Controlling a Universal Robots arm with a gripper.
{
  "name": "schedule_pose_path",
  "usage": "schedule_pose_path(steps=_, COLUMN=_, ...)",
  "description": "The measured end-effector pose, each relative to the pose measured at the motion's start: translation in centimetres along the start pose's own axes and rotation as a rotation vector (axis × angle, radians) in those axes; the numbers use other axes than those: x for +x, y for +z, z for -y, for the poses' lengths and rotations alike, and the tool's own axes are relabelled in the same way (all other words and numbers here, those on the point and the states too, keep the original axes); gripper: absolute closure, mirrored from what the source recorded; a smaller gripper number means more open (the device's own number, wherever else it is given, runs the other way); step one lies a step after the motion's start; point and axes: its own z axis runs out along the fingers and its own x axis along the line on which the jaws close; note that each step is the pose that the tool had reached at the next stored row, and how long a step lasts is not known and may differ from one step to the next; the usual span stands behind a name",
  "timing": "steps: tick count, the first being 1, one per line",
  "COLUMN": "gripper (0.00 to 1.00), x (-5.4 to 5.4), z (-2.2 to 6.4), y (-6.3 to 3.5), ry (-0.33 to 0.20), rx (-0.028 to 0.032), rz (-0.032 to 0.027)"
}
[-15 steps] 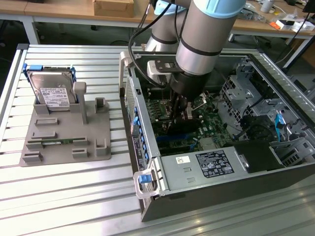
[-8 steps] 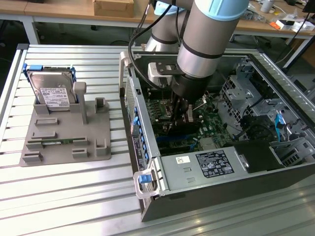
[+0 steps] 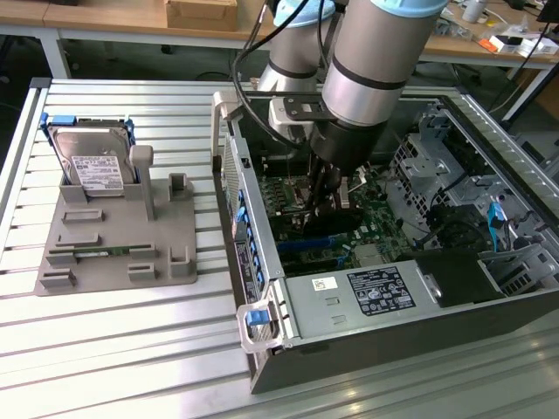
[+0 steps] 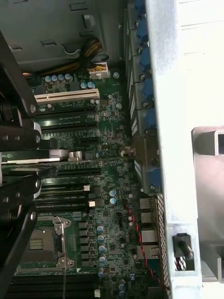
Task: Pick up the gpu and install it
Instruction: 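Press down on the gpu until it lock into place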
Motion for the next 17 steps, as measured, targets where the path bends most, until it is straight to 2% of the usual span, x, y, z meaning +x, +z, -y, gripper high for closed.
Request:
schedule_pose_path(steps=5, gripper=0.75, x=-0.1, z=1.24, y=-0.35, ry=0.0, rx=-0.0044, rz=-0.0004)
schedule_pose_path(steps=12, gripper=0.73, x=-0.1, z=1.25, y=-0.35, ry=0.0, rx=-0.0045, rz=-0.0005)
schedule_pose_path(steps=13, gripper=0.67, x=-0.1, z=1.25, y=-0.35, ry=0.0, rx=-0.0045, rz=-0.0005)
schedule_pose_path(steps=17, gripper=0.67, x=-0.1, z=1.25, y=-0.35, ry=0.001, rx=-0.0045, rz=-0.0006)
